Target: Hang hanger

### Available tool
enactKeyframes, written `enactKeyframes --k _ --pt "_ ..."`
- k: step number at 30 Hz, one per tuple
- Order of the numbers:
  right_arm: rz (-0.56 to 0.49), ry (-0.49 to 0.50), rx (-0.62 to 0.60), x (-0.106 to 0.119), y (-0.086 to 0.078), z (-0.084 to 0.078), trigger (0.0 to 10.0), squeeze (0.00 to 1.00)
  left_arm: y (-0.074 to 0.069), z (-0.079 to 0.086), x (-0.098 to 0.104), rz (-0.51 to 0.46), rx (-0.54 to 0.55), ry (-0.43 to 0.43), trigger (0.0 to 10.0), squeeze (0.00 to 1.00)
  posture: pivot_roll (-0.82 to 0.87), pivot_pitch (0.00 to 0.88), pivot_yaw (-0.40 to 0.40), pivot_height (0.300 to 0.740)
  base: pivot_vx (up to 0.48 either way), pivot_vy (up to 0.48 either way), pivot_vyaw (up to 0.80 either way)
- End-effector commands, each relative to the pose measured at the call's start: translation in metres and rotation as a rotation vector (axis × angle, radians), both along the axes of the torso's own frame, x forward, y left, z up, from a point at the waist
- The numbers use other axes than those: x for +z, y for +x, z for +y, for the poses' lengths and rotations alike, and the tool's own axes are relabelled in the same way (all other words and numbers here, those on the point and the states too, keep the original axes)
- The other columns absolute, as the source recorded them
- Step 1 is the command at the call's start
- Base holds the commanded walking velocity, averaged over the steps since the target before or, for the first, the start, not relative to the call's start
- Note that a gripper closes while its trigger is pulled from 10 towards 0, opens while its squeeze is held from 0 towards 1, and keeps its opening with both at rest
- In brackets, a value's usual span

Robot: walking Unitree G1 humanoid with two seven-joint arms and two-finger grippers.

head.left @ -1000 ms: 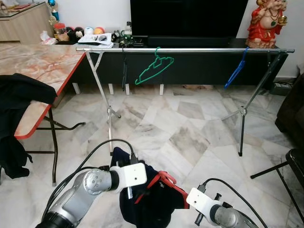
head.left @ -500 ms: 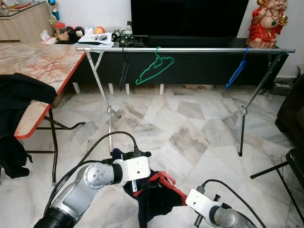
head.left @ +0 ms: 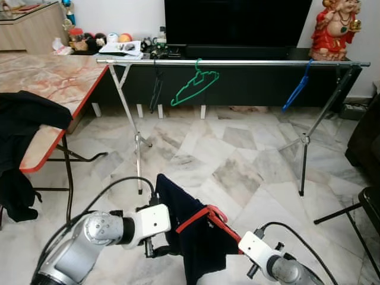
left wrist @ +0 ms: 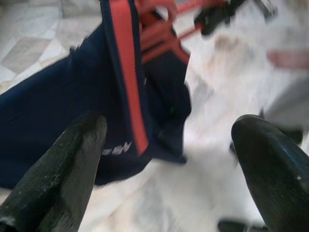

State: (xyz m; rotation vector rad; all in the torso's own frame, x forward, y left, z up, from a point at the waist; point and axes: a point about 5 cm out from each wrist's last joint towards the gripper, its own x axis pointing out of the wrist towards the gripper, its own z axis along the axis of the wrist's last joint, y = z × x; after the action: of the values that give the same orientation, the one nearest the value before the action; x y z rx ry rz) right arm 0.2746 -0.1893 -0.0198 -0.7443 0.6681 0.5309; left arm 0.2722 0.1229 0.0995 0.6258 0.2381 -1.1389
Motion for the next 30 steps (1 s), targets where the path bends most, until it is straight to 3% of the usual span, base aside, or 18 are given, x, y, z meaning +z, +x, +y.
enactKeyframes --k 1,4,14,21,30 --pt "-0.046 0.034 -0.009 0.008 0.009 0.005 0.0 0.00 0.000 -0.006 -0.007 0.004 0.010 -0.020 10.0 0.00 0.10 0.042 -0.044 0.740 0.000 0.000 0.00" --pt "-0.045 0.036 -0.004 0.008 0.009 0.006 0.0 0.00 0.001 -0.008 -0.010 0.013 0.038 -0.030 10.0 0.00 0.10 0.042 -0.045 0.740 0.000 0.000 0.00" --pt "-0.034 0.032 0.016 0.006 0.006 0.006 0.0 0.00 0.020 -0.007 -0.025 -0.003 0.288 -0.024 10.0 0.00 0.09 0.048 -0.050 0.740 0.000 0.000 0.00" --pt "-0.037 0.065 0.062 0.008 0.009 0.015 0.0 0.00 0.030 -0.007 -0.035 0.027 0.445 -0.015 10.0 0.00 0.10 0.055 -0.048 0.740 0.000 0.000 0.00" --pt "-0.029 0.094 0.143 0.009 0.007 0.024 0.0 0.00 0.036 -0.011 -0.042 0.047 0.538 -0.026 10.0 0.00 0.09 0.057 -0.051 0.740 0.000 0.000 0.00"
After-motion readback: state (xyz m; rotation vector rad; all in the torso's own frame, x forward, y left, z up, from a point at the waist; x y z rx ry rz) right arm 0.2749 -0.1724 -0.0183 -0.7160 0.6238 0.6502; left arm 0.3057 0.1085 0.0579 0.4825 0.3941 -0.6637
